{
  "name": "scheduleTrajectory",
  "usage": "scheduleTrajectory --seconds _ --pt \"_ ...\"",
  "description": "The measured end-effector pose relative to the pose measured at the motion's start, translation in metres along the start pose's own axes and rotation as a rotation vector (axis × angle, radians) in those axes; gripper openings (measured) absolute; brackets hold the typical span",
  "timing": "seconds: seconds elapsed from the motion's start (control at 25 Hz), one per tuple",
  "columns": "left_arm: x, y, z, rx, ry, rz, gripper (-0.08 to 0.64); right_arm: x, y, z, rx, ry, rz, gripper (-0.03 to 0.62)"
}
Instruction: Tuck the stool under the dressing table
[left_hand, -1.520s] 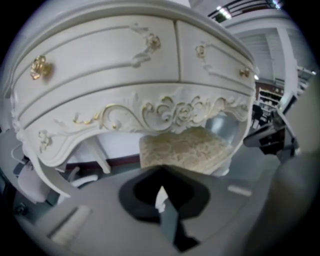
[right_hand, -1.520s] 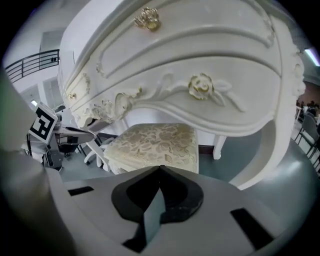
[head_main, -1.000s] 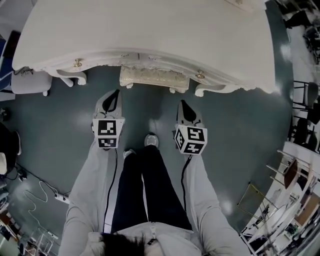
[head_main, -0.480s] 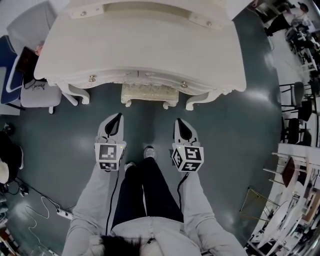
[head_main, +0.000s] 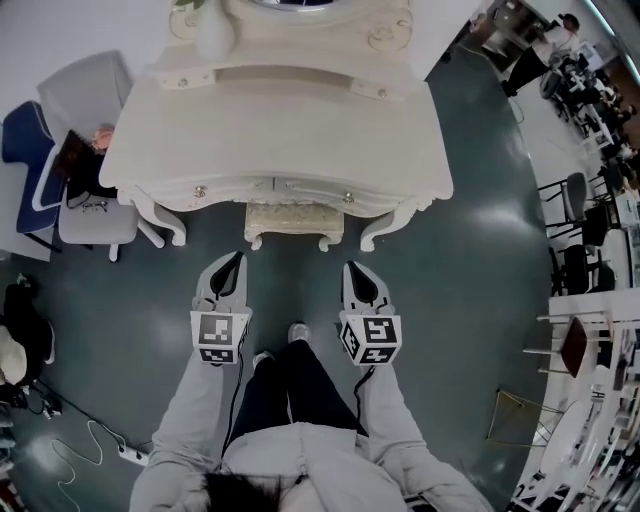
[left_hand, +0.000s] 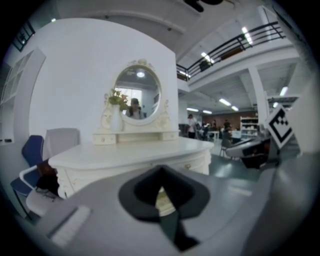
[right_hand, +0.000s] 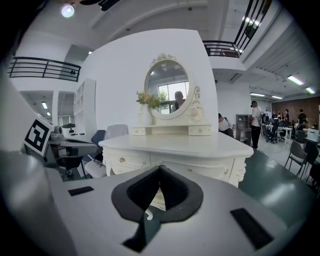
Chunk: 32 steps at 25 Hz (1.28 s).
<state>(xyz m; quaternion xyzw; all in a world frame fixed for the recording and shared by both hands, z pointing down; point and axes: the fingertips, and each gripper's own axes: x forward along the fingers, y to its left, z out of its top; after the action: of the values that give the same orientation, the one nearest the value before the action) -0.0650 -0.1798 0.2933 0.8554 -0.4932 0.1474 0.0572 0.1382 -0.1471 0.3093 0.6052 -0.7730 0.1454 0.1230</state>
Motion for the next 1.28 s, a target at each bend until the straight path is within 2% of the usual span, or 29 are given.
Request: scheduleTrajectory --seconds 0.24,0.52,1.08,1.28 --pt "-0.026 -0.007 0.04 0.024 -0.049 -0.014 0.009 -0.03 0.008 0.036 -0.018 -0.05 -0.003 0.002" --pt "-0.057 -0.009 0.081 0.018 -0.122 -0.004 0.009 -0.065 0.02 0.073 -0.036 -0.113 -0.008 0.003" --pt "-0.109 -0.016 0.134 0.065 -0.231 -0.002 0.009 -0.12 0.036 0.122 -0.088 -0.232 -0.07 0.002" --pt "-0.123 -0.016 0.149 0.06 -0.262 0.004 0.009 -0.134 0.043 0.138 -0.098 -0.27 -0.08 0.002"
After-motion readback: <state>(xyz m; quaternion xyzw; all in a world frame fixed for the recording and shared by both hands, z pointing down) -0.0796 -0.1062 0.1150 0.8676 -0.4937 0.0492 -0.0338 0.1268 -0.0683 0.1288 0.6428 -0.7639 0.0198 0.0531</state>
